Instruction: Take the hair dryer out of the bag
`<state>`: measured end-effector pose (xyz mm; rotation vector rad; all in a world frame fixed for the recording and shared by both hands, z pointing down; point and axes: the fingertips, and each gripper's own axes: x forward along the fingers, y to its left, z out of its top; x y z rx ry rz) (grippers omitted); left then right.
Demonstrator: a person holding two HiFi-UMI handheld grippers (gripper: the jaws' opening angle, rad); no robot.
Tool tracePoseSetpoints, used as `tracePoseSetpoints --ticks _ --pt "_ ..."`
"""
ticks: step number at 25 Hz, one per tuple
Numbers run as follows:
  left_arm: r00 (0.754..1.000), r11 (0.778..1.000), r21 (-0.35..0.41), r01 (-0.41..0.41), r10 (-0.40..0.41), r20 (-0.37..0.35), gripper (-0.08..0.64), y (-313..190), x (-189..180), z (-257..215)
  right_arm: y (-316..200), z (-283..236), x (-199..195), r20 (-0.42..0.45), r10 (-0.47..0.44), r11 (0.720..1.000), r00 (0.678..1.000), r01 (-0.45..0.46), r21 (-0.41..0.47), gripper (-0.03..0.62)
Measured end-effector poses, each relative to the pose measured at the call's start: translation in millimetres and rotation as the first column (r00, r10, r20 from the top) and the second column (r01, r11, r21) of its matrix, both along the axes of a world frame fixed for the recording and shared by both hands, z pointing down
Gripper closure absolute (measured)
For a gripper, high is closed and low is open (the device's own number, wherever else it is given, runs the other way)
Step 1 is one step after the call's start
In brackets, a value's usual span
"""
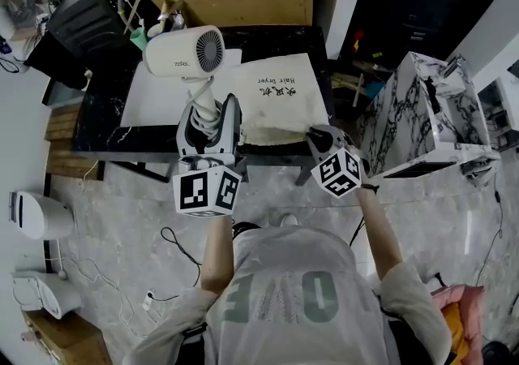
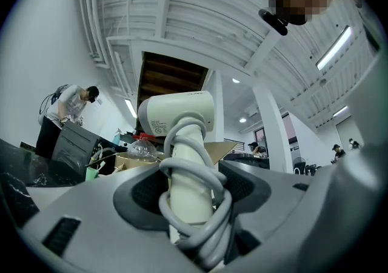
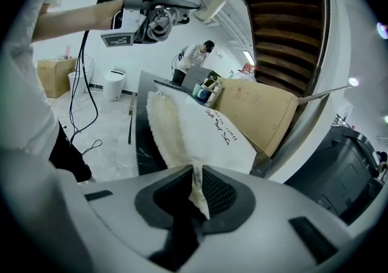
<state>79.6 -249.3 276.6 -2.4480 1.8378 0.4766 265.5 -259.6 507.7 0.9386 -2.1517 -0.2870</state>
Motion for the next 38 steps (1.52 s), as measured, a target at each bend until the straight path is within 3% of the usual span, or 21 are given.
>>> tracePoseSetpoints --ticks 6,9,11,14,17,20,24,27,38 --pt "1.0 1.0 -0.027 -0.003 0.003 -0.002 0.284 0 5 10 -10 -65 6 0.119 0.019 0.994 0.993 -0.031 0.103 0.526" --pt "1.0 1.0 -0.023 -0.002 0.002 0.013 0.284 3 6 11 -12 -111 5 0.246 0.018 0.985 0.969 -0.059 0.16 0.479" --pt "1.0 1.0 -0.018 0.0 0.0 0.021 0.284 5 7 10 -11 -142 8 0.354 0.028 0.975 0.935 -0.103 0.195 0.466" --pt "1.0 1.0 -0.013 0.003 -0.003 0.025 0.284 10 8 10 -6 -181 17 0.509 0.057 0.946 0.859 -0.209 0.247 0.468" --pt "0.999 1.0 -0.013 0.011 -0.01 0.046 0.284 16 9 14 4 -205 34 0.619 0.101 0.886 0.779 -0.353 0.299 0.468" --pt "0.998 1.0 -0.01 0.023 -0.023 0.054 0.284 24 9 17 15 -211 44 0.68 0.129 0.84 0.722 -0.444 0.312 0.498" --pt "0.998 1.0 -0.004 0.031 -0.031 0.061 0.284 30 7 22 21 -185 49 0.74 0.201 0.847 0.642 -0.493 0.197 0.548" --pt "0.997 0.999 -0.008 0.04 -0.04 0.069 0.284 32 6 25 23 -166 46 0.72 0.236 0.858 0.652 -0.488 0.16 0.555" --pt "0.999 0.999 -0.026 0.041 -0.04 0.032 0.284 27 7 30 20 -164 42 0.694 0.222 0.867 0.685 -0.464 0.181 0.555"
